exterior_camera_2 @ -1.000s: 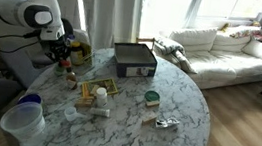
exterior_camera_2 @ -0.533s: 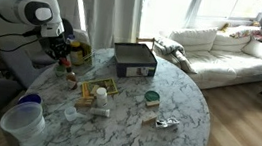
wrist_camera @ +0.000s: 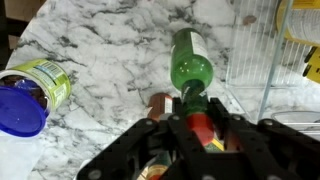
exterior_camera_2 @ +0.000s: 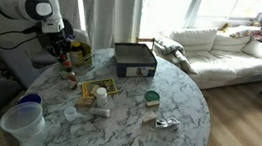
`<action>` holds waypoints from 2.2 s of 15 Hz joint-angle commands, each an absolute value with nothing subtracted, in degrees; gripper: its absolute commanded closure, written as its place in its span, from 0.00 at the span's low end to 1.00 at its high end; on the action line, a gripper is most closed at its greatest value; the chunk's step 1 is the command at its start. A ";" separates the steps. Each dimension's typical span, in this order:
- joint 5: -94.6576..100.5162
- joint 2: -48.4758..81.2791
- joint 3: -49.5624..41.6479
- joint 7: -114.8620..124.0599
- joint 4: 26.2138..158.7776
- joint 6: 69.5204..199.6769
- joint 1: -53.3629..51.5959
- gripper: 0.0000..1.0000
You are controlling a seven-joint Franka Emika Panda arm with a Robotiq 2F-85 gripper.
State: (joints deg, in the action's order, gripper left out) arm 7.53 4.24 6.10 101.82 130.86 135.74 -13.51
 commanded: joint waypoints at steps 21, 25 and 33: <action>12.86 1.86 8.15 99.21 131.28 124.87 -12.68 0.32; 11.90 1.50 8.09 99.22 130.36 124.55 -12.50 0.03; 11.53 -1.67 6.04 96.31 125.28 125.58 -8.12 0.00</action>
State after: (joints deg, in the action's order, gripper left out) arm 12.57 -0.32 6.84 98.96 126.55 125.64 -10.22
